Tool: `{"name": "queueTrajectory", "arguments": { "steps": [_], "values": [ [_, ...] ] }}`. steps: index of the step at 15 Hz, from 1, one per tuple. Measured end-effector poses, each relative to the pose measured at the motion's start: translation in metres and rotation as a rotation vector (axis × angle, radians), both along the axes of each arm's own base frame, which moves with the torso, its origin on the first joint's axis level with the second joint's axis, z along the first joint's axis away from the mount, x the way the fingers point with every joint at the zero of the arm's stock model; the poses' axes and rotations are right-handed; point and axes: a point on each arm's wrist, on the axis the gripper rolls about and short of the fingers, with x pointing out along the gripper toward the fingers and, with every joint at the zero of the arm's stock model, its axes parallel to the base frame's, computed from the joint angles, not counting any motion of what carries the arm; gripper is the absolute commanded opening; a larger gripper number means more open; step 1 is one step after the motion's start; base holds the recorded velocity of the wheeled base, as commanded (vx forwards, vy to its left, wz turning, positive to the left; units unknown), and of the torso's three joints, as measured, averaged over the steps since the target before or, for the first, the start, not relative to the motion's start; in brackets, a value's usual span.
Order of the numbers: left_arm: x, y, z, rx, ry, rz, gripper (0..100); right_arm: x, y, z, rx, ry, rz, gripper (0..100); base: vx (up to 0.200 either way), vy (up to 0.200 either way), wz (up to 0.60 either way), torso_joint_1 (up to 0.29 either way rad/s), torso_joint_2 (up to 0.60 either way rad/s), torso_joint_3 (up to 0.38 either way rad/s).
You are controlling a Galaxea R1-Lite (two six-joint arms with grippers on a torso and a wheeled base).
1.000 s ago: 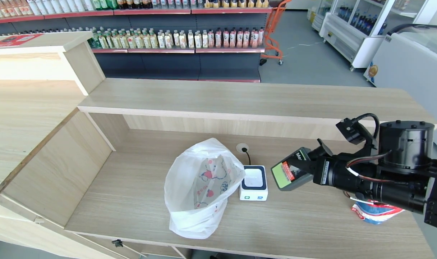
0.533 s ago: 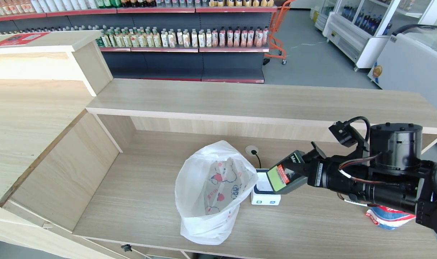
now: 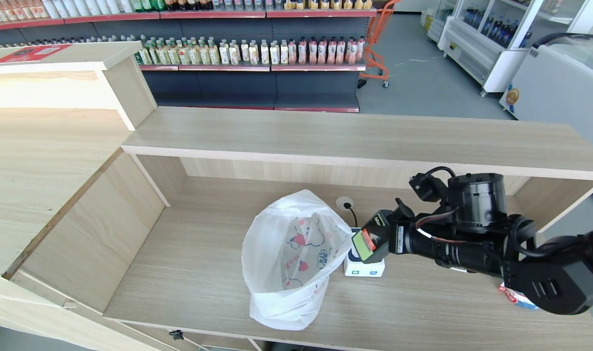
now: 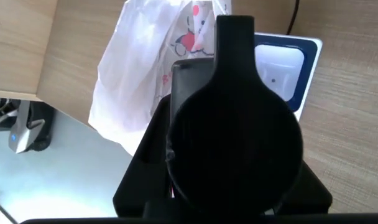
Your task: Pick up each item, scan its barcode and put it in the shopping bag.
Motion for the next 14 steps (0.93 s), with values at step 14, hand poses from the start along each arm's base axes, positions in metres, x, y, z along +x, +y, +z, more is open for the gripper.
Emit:
{"name": "queueTrajectory", "arguments": {
  "steps": [14],
  "values": [
    [0.000,0.000,0.000,0.000,0.000,-0.001,100,0.068,0.099,-0.093,-0.413,-0.296,0.292,0,0.000,0.000,0.00,0.000,0.00,0.000]
  ]
}}
